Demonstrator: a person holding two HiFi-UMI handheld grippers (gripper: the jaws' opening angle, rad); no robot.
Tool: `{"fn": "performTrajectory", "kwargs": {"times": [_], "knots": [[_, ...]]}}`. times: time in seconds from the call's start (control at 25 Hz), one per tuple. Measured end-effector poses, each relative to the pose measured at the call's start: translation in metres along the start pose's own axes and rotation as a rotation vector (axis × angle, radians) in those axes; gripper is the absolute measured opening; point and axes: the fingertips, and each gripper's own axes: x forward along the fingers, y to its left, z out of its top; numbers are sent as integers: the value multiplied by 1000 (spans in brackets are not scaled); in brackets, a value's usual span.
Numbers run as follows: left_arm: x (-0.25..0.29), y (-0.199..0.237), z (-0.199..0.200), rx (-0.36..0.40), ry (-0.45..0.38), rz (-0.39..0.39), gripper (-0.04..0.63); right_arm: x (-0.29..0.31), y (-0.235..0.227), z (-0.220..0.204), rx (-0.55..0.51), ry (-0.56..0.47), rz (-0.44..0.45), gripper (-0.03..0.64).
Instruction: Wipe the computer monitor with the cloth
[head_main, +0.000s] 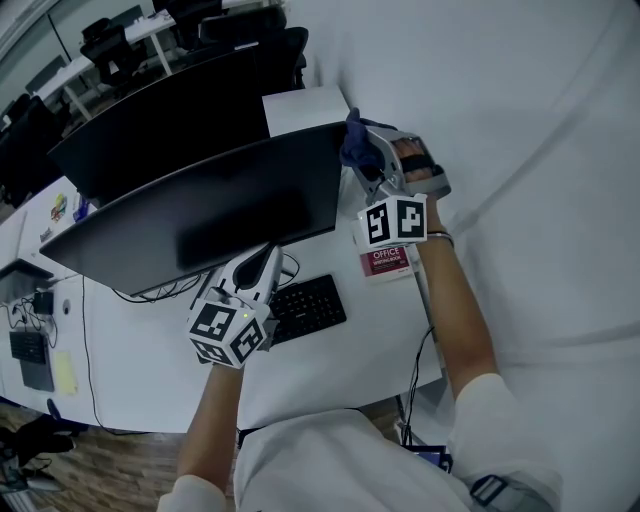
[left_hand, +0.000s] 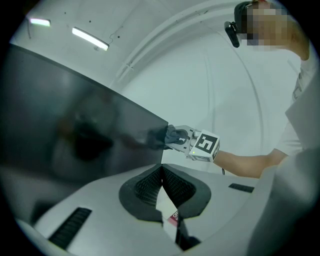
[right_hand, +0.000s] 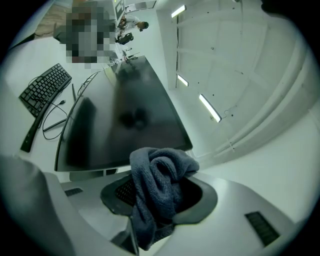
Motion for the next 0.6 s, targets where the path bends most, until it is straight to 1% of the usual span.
{"fn": "performTrajectory", "kwargs": {"times": [0.2,0.44,0.6], "knots": [[-1,1,-7,0,16,0,11,-1,38,-7,34,21,45,173],[-7,2,-19,-5,41,18,11,-5,90,-20,113,53,117,173],[-10,4,-24,0,55,27,11,-4,124,-28,173,67,150,173]]}}
